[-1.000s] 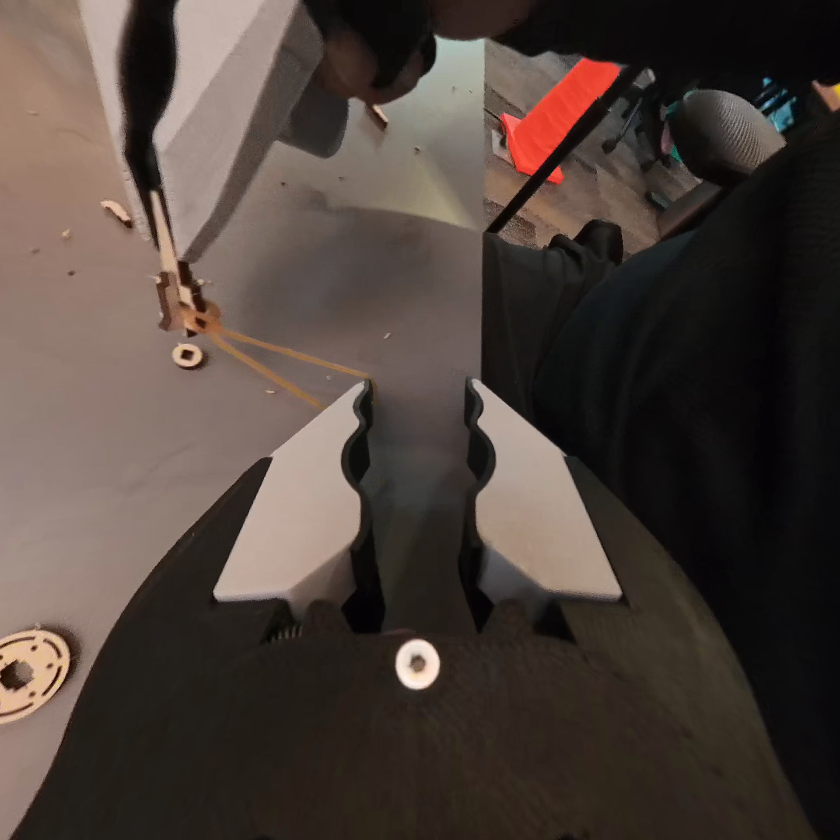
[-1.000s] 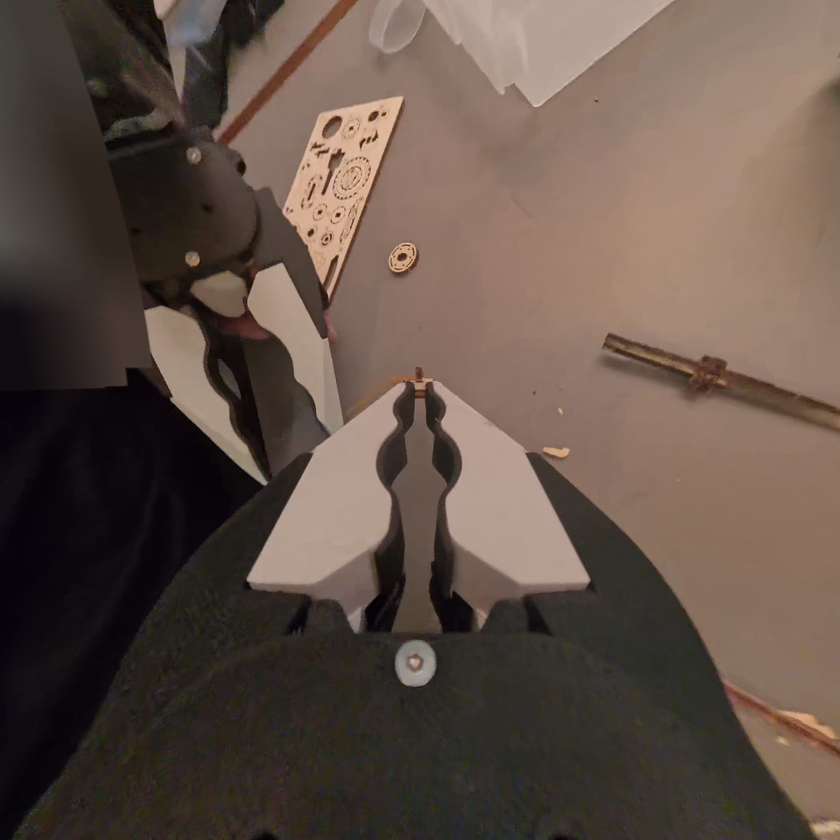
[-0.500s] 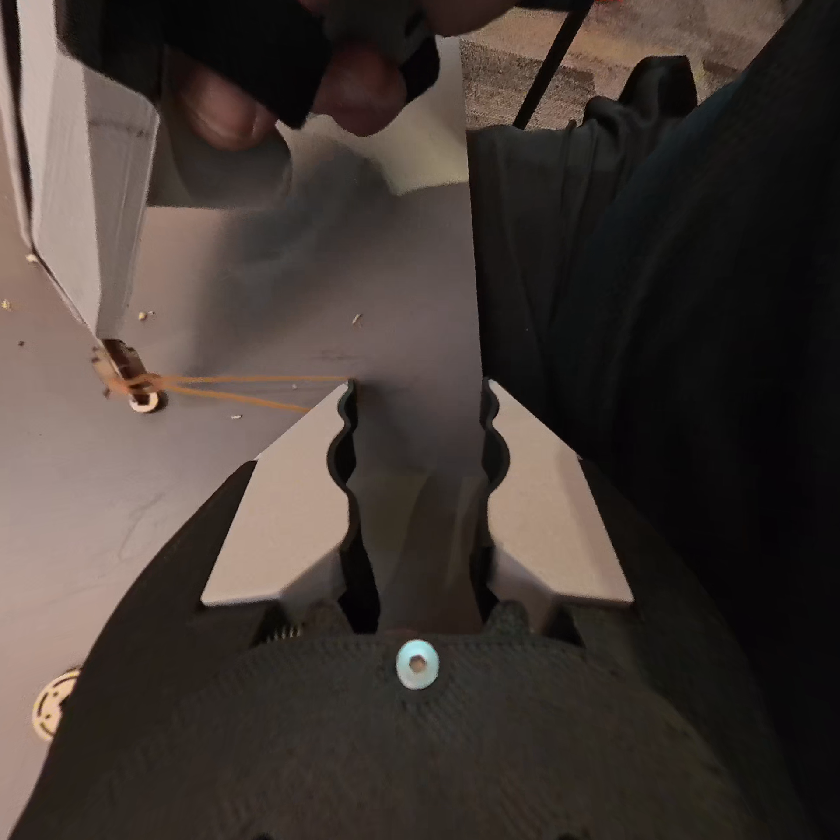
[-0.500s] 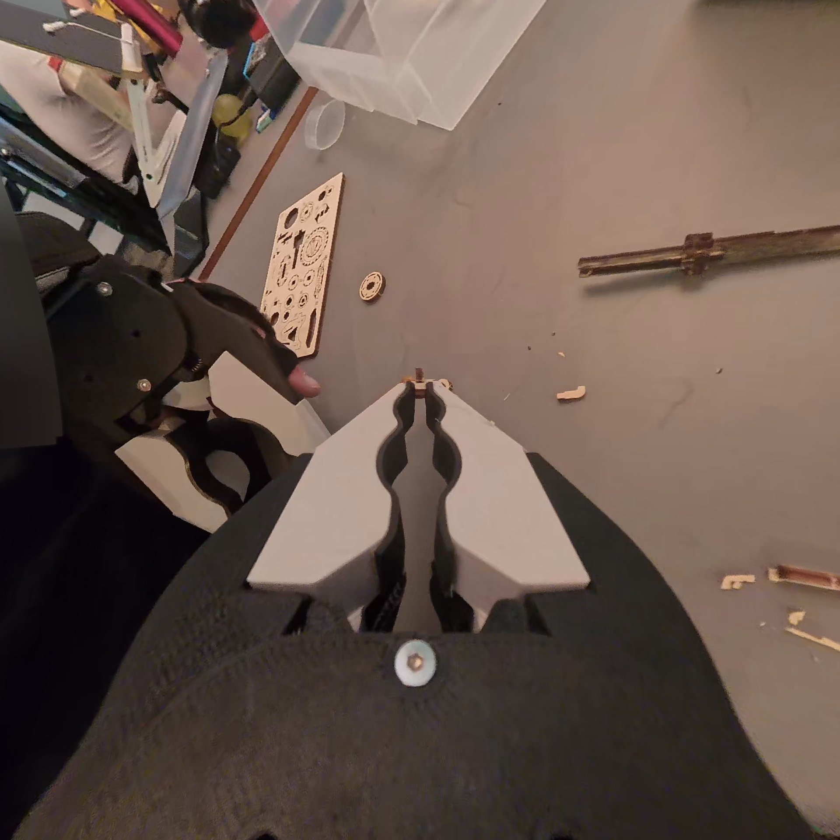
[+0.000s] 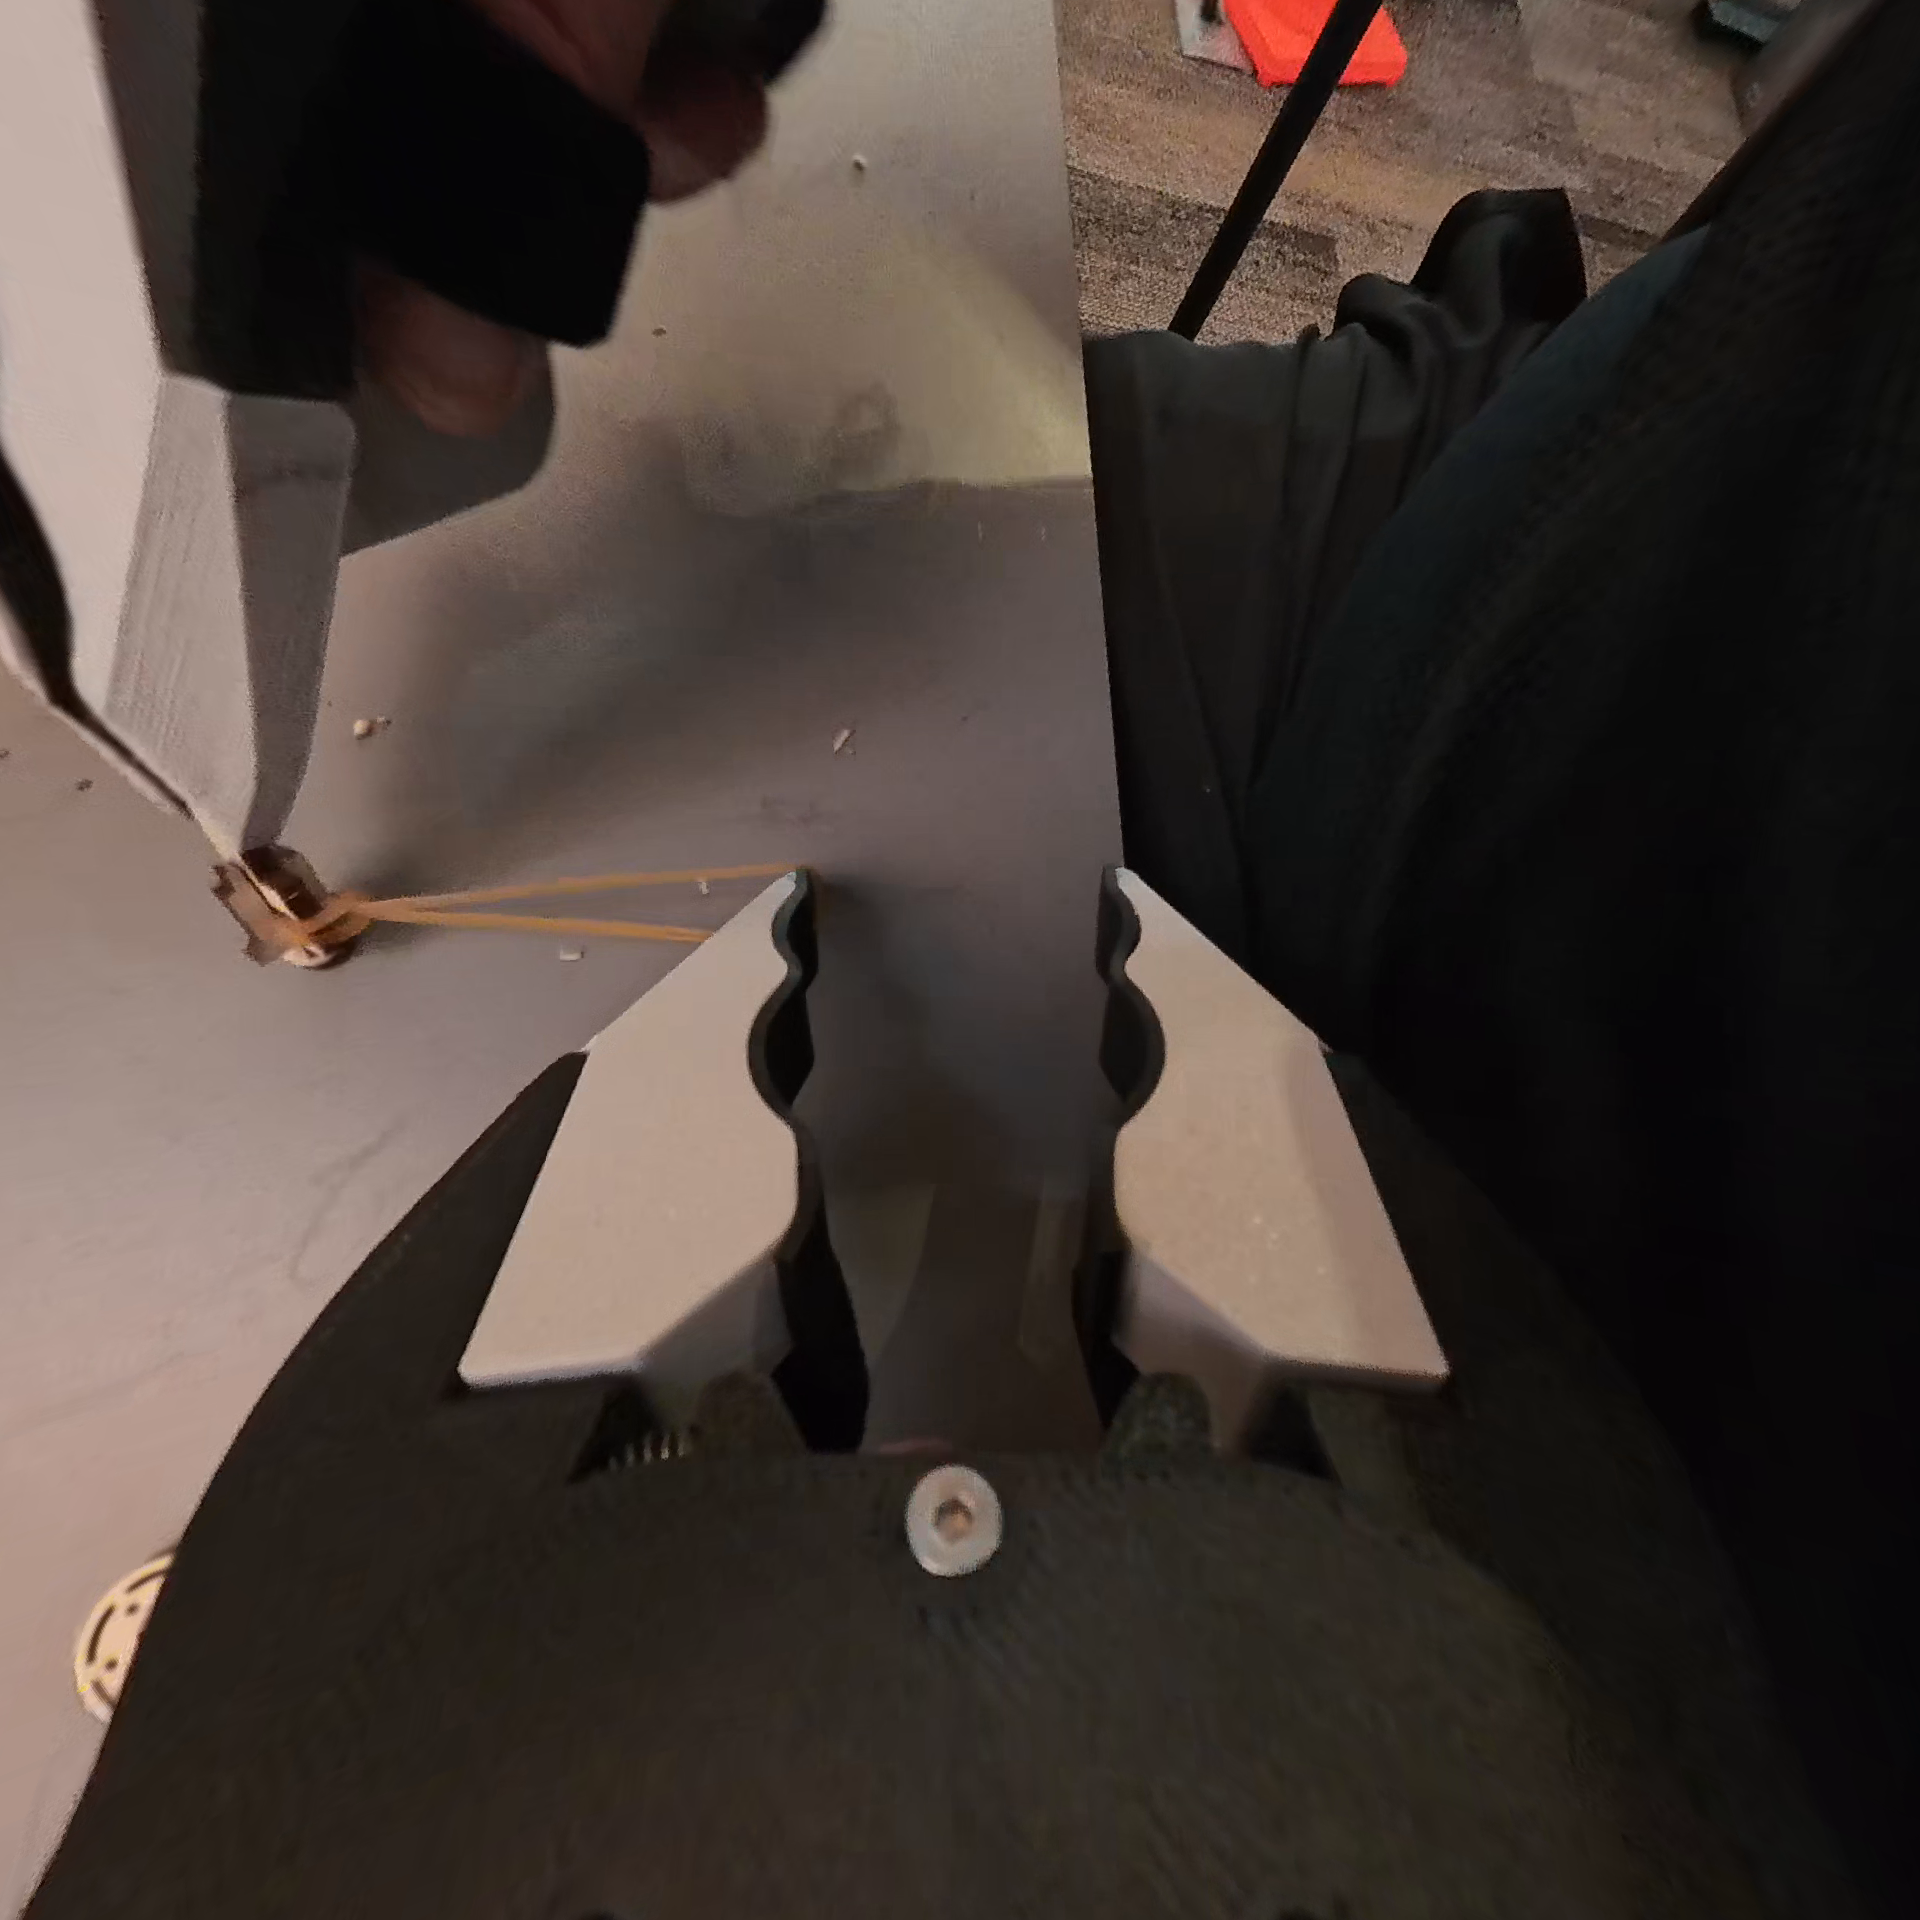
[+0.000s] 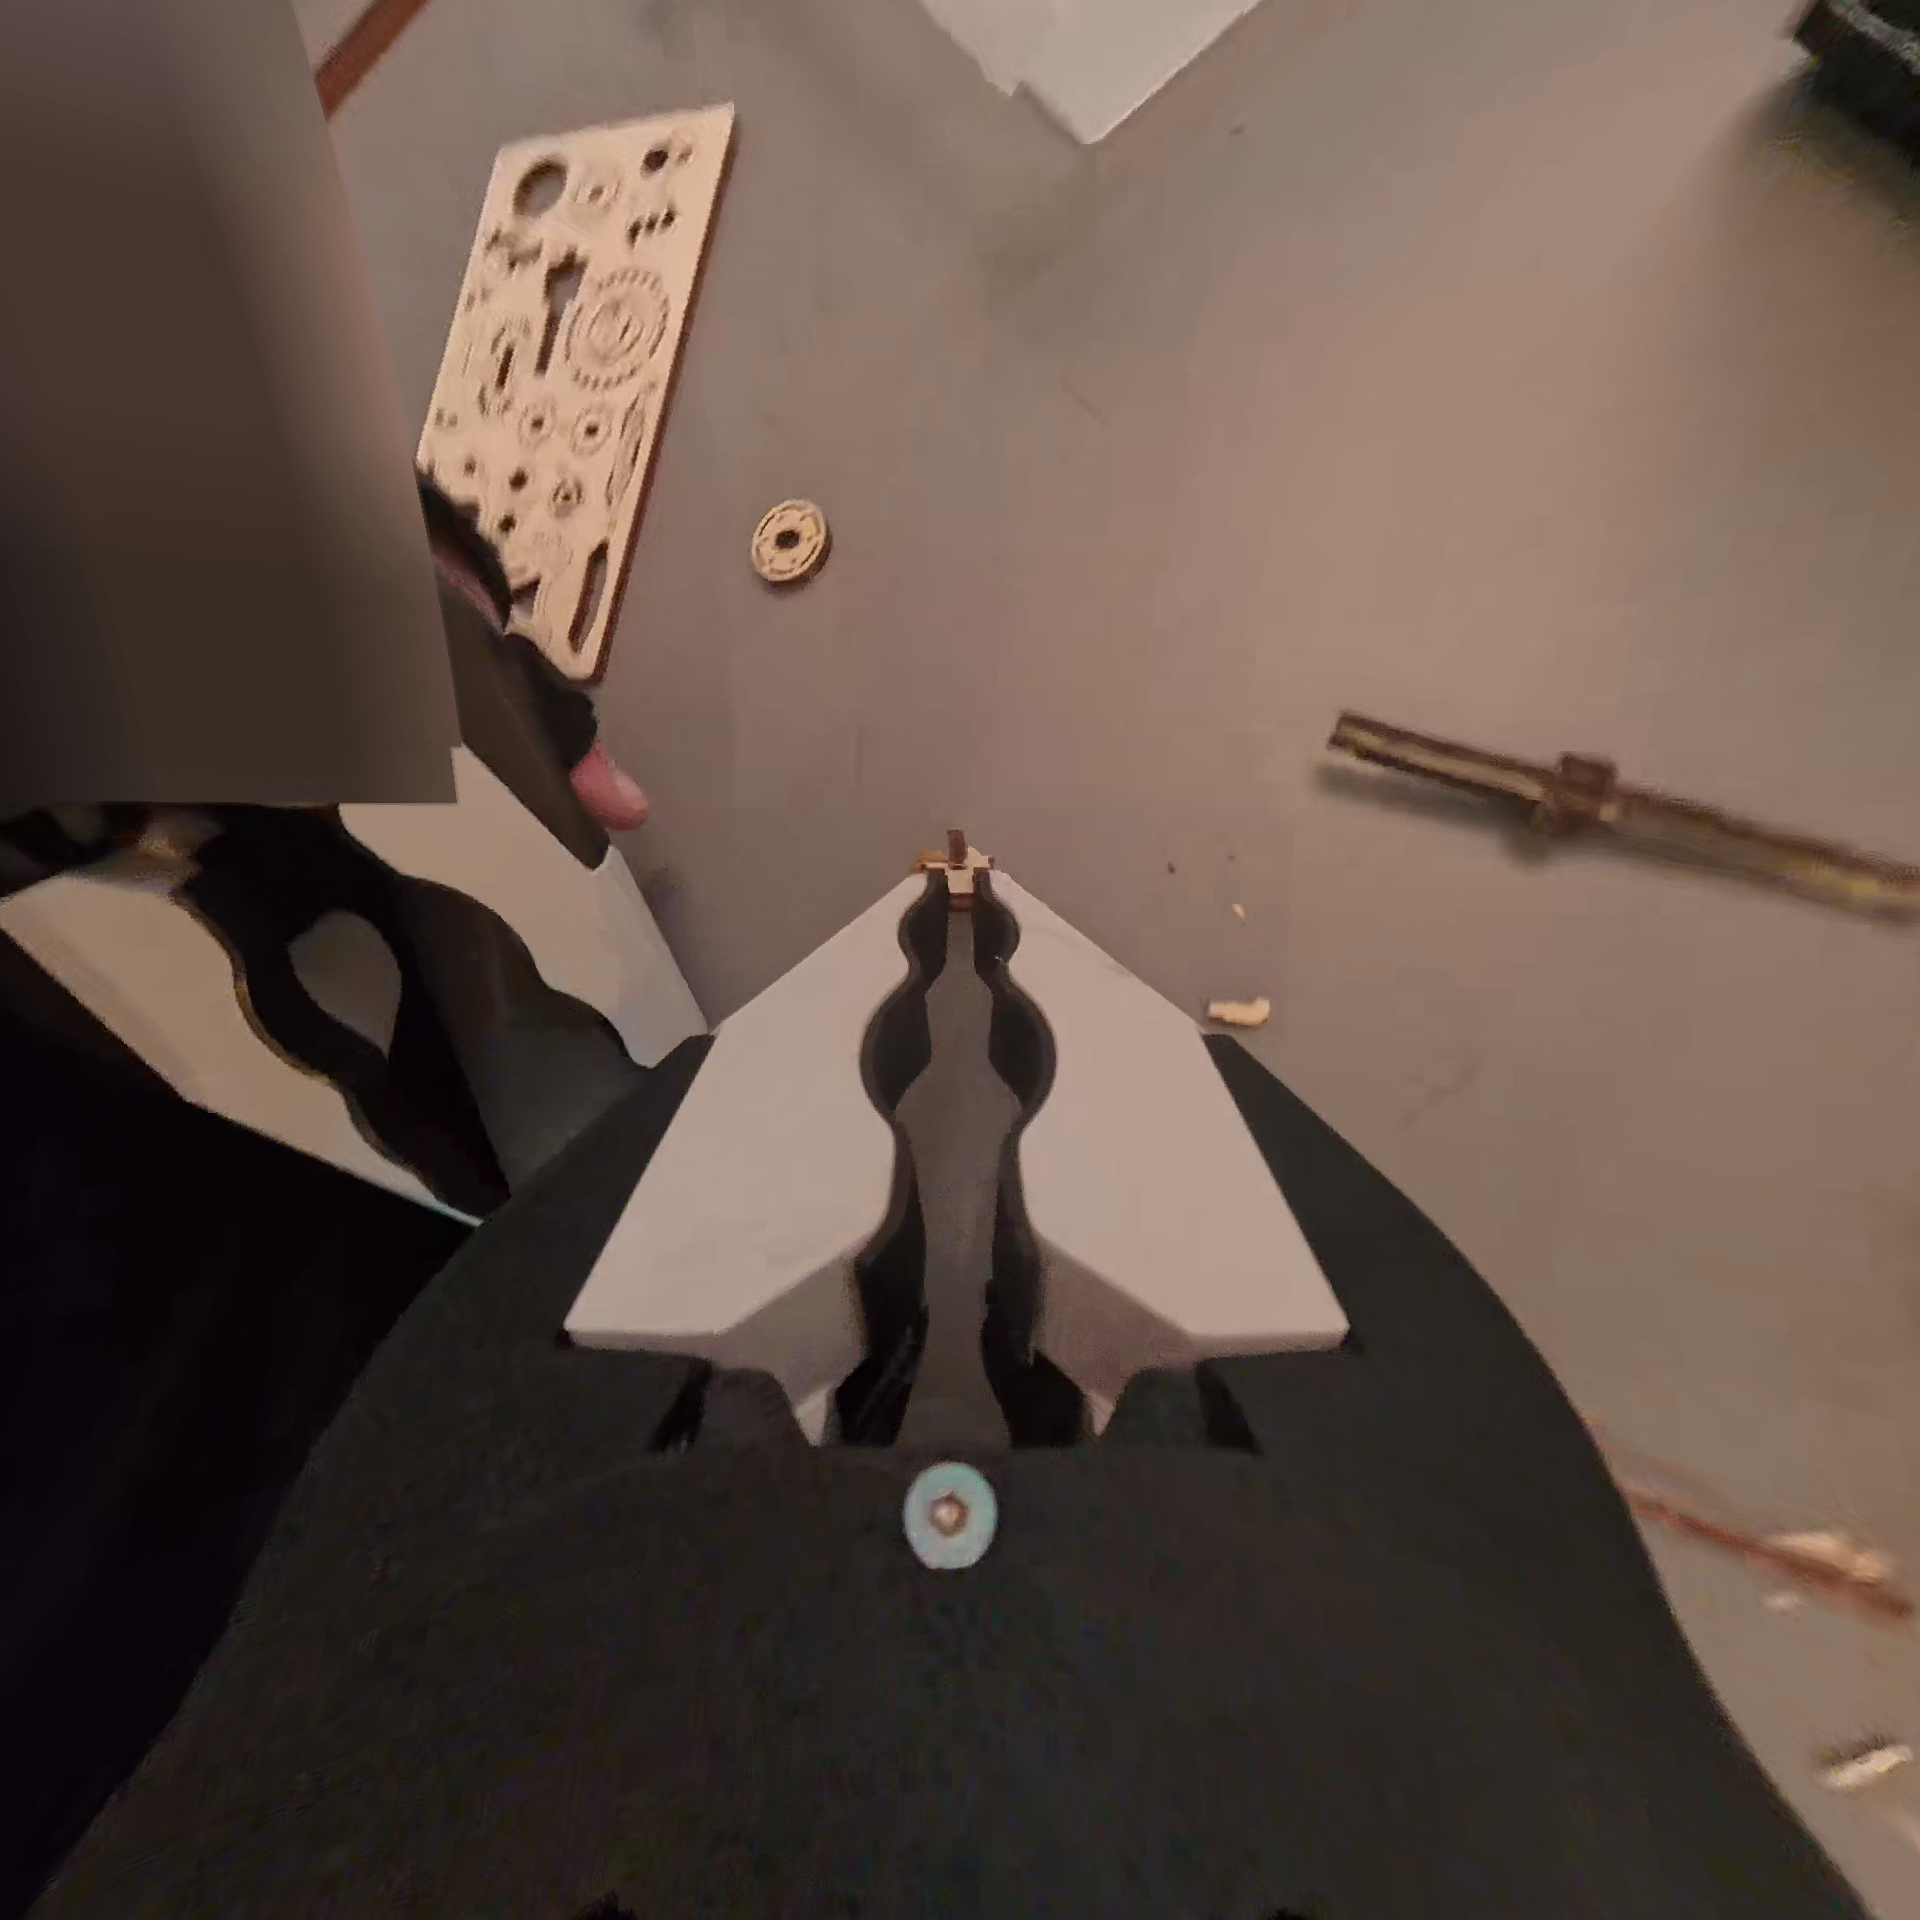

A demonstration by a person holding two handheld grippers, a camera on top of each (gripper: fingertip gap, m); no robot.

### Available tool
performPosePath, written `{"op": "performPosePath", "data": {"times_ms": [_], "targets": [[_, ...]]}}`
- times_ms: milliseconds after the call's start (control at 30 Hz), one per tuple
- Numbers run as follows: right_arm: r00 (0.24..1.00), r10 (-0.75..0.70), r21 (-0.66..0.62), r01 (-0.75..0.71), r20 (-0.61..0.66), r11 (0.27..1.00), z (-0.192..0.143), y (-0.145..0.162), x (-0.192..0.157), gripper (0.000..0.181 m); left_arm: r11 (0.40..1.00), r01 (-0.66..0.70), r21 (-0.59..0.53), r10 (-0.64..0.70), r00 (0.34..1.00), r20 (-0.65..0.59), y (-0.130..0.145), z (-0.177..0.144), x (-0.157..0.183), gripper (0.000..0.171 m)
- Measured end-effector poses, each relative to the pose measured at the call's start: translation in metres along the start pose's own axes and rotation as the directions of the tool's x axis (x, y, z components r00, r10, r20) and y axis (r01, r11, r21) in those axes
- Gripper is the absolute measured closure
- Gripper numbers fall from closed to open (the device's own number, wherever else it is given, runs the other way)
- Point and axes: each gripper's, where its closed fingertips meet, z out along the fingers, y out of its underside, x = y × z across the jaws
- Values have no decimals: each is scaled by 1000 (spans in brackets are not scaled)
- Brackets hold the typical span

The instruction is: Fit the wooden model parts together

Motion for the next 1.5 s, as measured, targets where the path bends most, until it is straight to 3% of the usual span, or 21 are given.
{"op": "performPosePath", "data": {"times_ms": [133, 233, 500, 767, 900, 1033, 1133, 1267, 1367, 1500], "targets": [[956, -270, -155, 286, 117, 946, 2, -2, -1, 179, 1000, -4, -1, 4, 1000, 10, -6, 5, -1, 119], [912, -370, -196, 401, 177, 895, 3, -6, -4, 179, 1000, -7, -5, 7, 1000, 23, -10, 9, -4, 119], [968, -94, 7, 95, 231, 995, -9, -19, -4, 179, 1000, -7, 14, 6, 998, 70, -17, 14, -12, 117], [895, 143, 129, -215, 422, 968, -17, -29, -6, 179, 999, -22, 26, 18, 988, 151, -22, 19, -18, 114], [913, 94, 148, -165, 396, 975, -17, -27, -5, 179, 999, -31, 33, 25, 986, 166, -26, 21, -17, 113], [956, -179, 68, 168, 232, 983, -10, -16, -6, 179, 999, -25, 30, 20, 987, 157, -26, 24, -15, 115], [902, -405, -3, 410, 153, 912, -6, -14, -6, 179, 999, -31, 29, 26, 987, 156, -26, 26, -14, 115], [754, -642, -80, 655, 141, 751, -4, -16, -12, 179, 999, -30, 37, 24, 987, 157, -27, 26, -14, 115], [626, -764, -167, 779, 156, 604, -2, -9, -8, 180, 999, -26, 45, 19, 988, 155, -27, 25, -14, 117], [493, -851, -198, 866, 180, 460, 0, -6, -11, 180, 998, -35, 46, 27, 987, 159, -27, 25, -14, 117]]}}
